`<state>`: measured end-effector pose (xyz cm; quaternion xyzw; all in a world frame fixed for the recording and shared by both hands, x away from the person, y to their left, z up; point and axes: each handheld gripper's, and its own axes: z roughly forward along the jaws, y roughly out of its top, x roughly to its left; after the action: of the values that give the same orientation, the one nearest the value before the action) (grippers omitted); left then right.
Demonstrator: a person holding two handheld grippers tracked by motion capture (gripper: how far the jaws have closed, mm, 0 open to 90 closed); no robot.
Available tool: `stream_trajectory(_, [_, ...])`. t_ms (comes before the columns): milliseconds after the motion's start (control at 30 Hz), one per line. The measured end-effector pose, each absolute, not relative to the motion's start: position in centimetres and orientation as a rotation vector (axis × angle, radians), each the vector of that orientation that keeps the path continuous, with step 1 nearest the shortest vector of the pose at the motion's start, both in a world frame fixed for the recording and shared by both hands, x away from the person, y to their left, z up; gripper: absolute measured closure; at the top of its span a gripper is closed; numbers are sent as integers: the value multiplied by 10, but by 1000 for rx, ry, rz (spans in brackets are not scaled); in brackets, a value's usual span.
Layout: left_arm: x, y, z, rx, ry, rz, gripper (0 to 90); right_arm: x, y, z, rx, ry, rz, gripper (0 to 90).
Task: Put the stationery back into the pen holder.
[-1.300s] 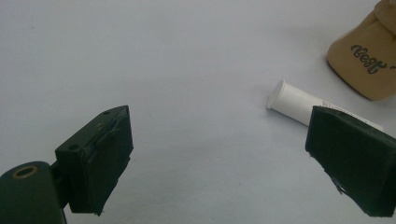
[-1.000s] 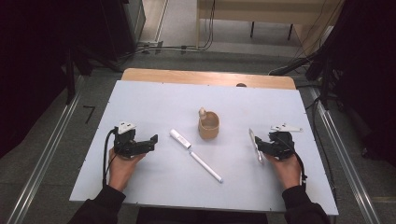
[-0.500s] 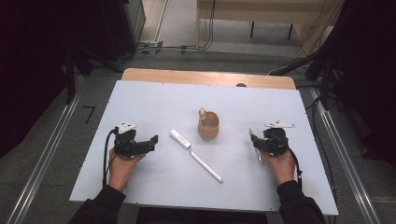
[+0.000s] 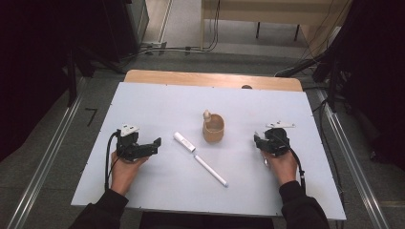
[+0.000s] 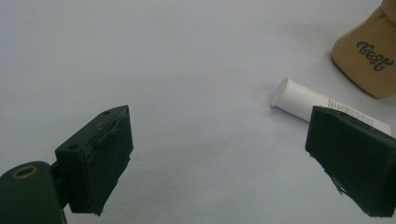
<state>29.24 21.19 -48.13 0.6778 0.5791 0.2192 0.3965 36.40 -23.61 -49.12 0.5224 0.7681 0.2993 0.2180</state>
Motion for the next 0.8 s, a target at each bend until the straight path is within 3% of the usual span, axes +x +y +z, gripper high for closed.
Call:
stream_trajectory(267, [293,212,-481,1718,1467,555,74,366,-234,-492,1444,2145,825,572])
stream_trajectory(800, [293,212,-482,1722,1468,554,75,370,-232,-495,1468,2160,801,623])
